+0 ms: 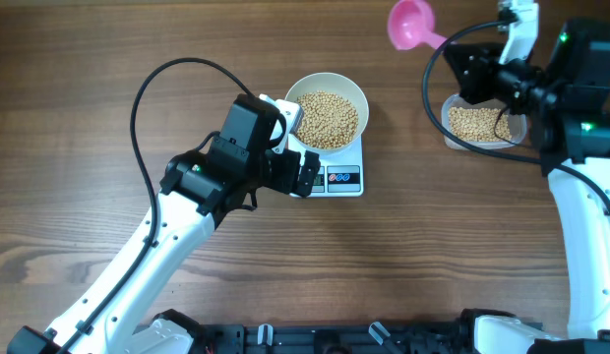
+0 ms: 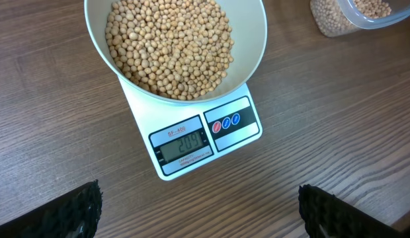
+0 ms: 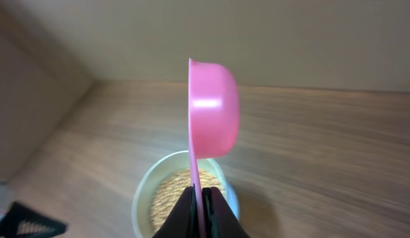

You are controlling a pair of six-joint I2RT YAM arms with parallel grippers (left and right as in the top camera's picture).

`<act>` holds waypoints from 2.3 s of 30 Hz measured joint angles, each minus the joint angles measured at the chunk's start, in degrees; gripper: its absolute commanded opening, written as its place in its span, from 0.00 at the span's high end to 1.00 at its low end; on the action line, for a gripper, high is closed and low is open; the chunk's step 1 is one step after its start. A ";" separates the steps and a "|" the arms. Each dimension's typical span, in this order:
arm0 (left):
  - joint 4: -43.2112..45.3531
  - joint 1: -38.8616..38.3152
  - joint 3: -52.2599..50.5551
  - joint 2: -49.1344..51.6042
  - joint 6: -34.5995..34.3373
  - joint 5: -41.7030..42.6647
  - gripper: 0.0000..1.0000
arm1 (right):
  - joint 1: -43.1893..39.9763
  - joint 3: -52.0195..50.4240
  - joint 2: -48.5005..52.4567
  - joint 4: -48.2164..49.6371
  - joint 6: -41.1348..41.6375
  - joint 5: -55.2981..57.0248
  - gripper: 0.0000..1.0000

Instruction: Scoop item into bowl and weigh 150g on scale

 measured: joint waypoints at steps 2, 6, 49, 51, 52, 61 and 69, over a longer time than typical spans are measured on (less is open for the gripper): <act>0.00 0.00 0.00 0.00 0.02 0.00 0.00 | 1.31 -0.02 0.33 0.31 0.13 -1.44 0.96; 0.00 0.00 0.00 0.00 0.00 0.00 0.00 | 5.40 -0.02 0.81 2.86 0.15 -1.42 0.96; 0.00 0.00 0.00 0.00 0.00 0.00 0.00 | 22.77 -0.02 19.69 1.20 -25.92 23.28 0.96; 0.00 0.00 0.00 0.00 0.00 0.00 0.00 | 22.77 -0.02 19.98 1.20 -25.92 23.26 0.96; 0.02 0.00 0.00 0.00 0.00 0.00 0.00 | 22.77 -0.02 19.98 1.22 -25.92 23.23 0.96; 0.02 0.00 0.00 0.00 0.00 0.00 0.00 | 22.77 -0.02 20.17 1.22 -25.88 23.23 0.96; 0.00 0.00 0.00 0.00 0.00 0.00 0.00 | 22.84 -0.02 21.18 1.22 -25.68 22.53 0.96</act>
